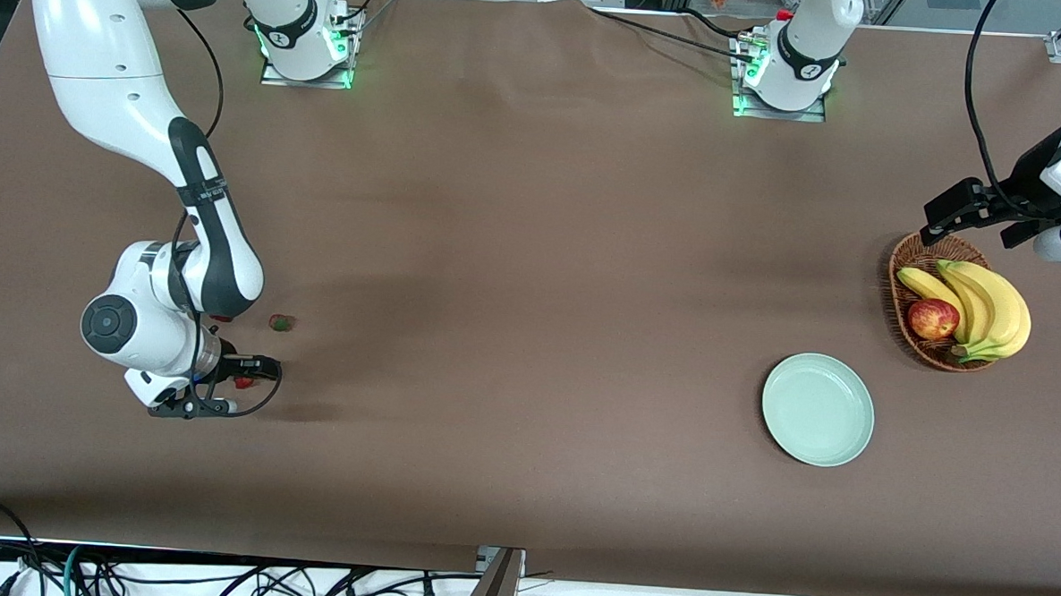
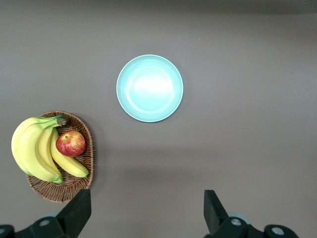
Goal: Collect all strawberries into plate
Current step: 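Carry the strawberry with the right gripper toward the table middle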
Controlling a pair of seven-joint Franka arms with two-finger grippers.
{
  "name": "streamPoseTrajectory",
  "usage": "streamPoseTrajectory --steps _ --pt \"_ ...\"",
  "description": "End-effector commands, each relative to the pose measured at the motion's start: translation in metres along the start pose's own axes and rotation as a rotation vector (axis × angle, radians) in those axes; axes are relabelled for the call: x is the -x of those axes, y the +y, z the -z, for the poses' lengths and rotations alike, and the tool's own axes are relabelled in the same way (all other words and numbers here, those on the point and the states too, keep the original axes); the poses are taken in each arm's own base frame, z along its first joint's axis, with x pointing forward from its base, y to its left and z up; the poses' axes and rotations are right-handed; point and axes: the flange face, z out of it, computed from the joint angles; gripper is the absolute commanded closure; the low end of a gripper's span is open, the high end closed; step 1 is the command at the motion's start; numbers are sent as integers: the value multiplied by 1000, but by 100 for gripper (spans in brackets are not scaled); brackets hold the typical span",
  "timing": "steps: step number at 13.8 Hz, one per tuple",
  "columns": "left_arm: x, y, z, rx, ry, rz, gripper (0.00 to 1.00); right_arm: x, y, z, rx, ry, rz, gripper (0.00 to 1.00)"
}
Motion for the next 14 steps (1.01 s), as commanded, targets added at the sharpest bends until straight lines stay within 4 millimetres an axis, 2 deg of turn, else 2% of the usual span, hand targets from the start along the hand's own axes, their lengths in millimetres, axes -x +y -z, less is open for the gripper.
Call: streamPoseTrajectory --steps 1,6,9,10,11,13,14 --pt "-2 -1 6 17 1 -8 0 -3 0 2 -14 11 -11 53" --pt "-2 0 7 17 2 -8 0 -4 0 4 -14 16 -6 77" --pt "-2 -1 7 16 2 -6 0 -7 -6 14 -15 28 0 77" --pt "-2 -1 6 15 1 -6 0 -8 -22 18 -18 33 19 77" --pt "-2 -1 6 17 1 -8 0 -9 -51 24 -18 43 33 77" --pt "-2 -1 6 15 1 -6 0 -16 -118 44 -24 84 -10 77" --pt "-2 -1 7 17 2 -6 0 -9 -160 42 -29 82 -50 76"
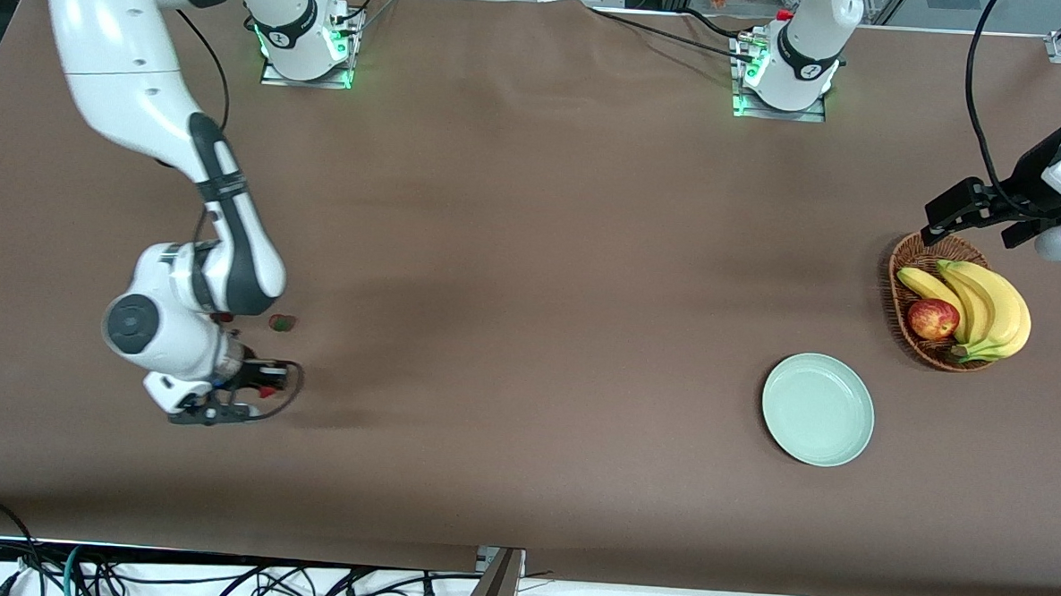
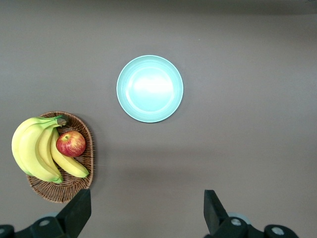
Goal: Collect all strawberries into plate
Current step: 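Carry the strawberry with the right gripper toward the table middle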
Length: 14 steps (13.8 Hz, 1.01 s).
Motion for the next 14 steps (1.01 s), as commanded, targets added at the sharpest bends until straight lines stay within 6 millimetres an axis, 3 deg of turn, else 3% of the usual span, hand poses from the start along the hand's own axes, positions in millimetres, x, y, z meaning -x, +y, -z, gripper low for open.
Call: streamPoseTrajectory --steps 1,3,5,9,11,14 --pt "-2 -1 6 17 0 -7 0 13 -104 10 -12 19 -101 76" --pt "-2 0 6 16 1 -8 0 30 -177 13 -28 29 -168 76" --pt "-2 -1 6 17 0 -5 0 55 -235 9 -38 20 -203 76" --pt "-2 -1 6 15 -1 -7 0 120 -358 -21 -130 97 -248 76" --pt "-2 0 6 17 -1 -7 0 145 -397 -35 -191 140 -254 76" --pt "-1 3 6 14 -1 -8 0 161 -430 -35 -217 146 -218 76"
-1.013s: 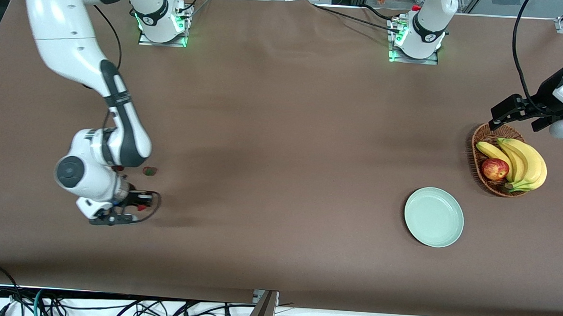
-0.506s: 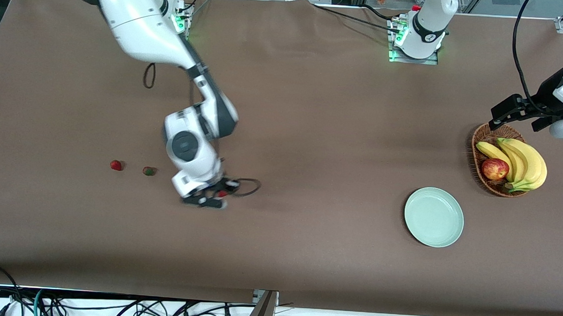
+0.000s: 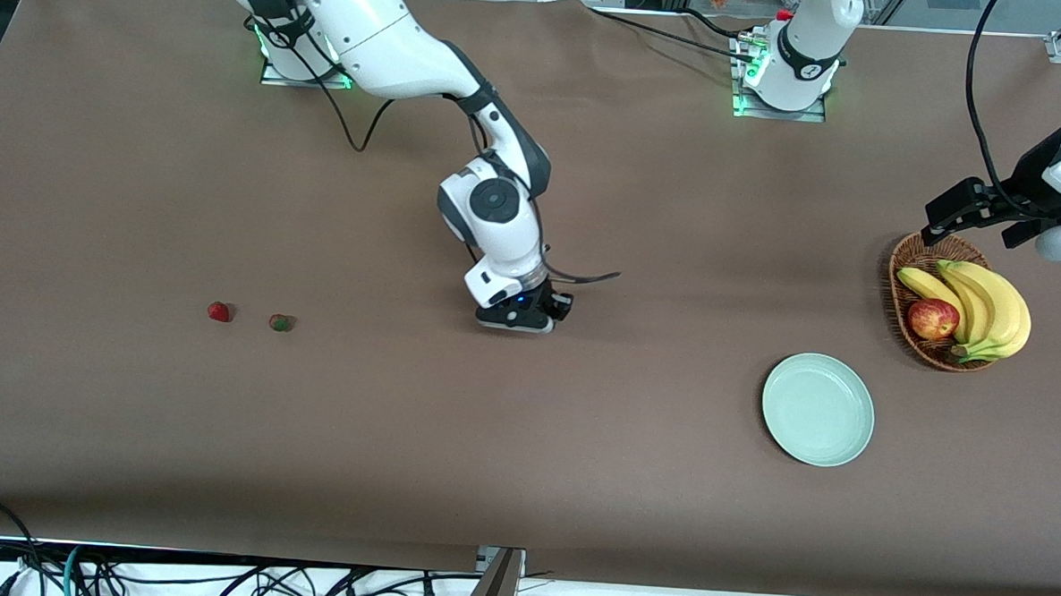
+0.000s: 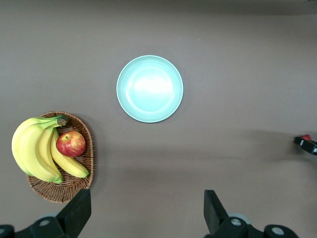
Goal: Collect all strawberries into plate
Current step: 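Carry the strawberry with the right gripper toward the table middle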
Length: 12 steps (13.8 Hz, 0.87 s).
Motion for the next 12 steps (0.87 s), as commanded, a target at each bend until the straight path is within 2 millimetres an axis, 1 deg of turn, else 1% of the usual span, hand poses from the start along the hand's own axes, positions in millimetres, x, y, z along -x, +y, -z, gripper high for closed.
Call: streamPoseTrajectory --steps 1,2,3,5,7,8,9,10,11,12 --pt "-1 2 6 15 -2 -8 0 7 -17 -4 -27 5 -1 71" --pt "-1 2 6 15 -2 -11 0 7 -17 -3 -27 4 -1 45" --pt "-1 4 7 16 1 -14 0 5 -17 -1 -26 11 10 0" --pt "0 6 8 13 3 -18 0 -9 -16 12 -32 26 9 0" --pt "0 6 8 16 3 -17 0 -38 -3 35 -9 22 -21 0" --pt "0 6 12 17 9 -14 0 -58 6 54 15 9 -27 0" --pt "-1 10 19 17 24 -22 0 -78 19 72 39 -8 4 0" --pt "-1 11 18 16 24 -23 0 -101 40 85 63 -27 55 0" --pt "-2 10 18 14 23 -25 0 -120 56 98 77 -37 100 0" --pt "-2 10 18 14 23 -20 0 -138 71 112 83 -32 106 0"
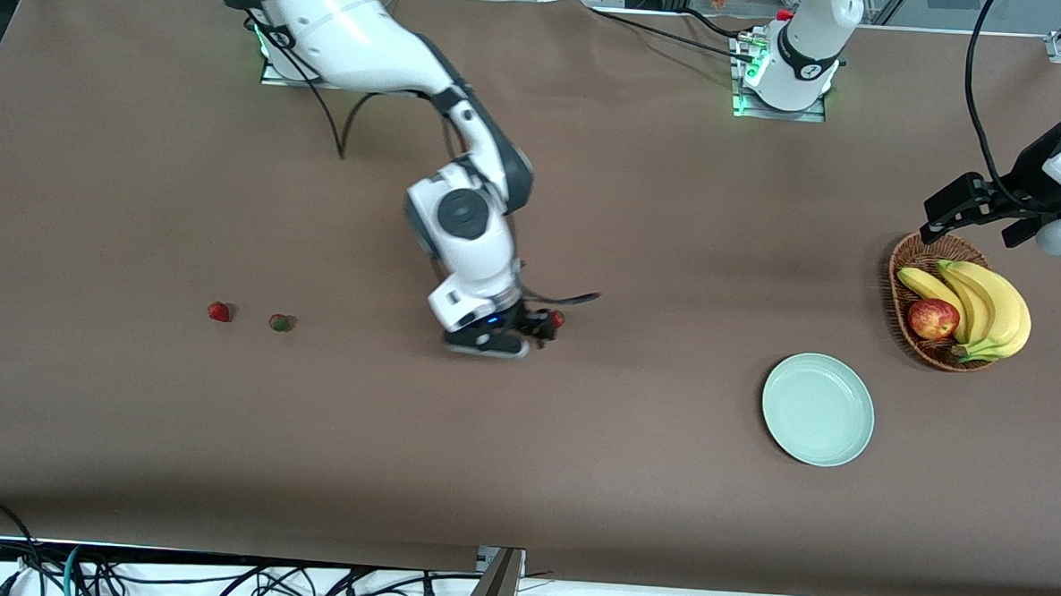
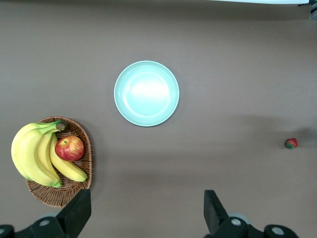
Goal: Collect all strawberries into plate
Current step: 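Release the strawberry mid-table with the right gripper while the left gripper approaches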
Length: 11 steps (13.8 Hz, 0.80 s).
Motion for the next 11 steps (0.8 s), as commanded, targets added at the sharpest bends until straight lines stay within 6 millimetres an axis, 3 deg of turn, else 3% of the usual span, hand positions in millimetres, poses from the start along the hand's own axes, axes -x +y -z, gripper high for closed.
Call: streamPoseTrajectory --steps 1,3,4,6,7,8,9,11 --pt "-3 2 6 7 2 -8 0 -36 45 34 13 -25 22 0" --pt "-3 3 6 12 7 -12 0 -58 82 44 41 -51 33 0" --pt "-8 4 -1 14 -1 -20 0 -65 96 45 52 -67 88 0" --pt "-19 9 -25 15 -37 -28 0 -84 142 51 93 -119 141 0" --pt "-29 19 -42 22 -41 -42 0 -94 171 53 122 -150 157 0" --pt "-42 37 -77 45 -67 -56 0 -105 201 55 142 -165 164 0" --pt "-48 50 -97 44 -97 -72 0 -110 224 55 157 -197 178 0" --pt "-52 53 -90 50 -78 -78 0 -112 263 55 201 -286 167 0"
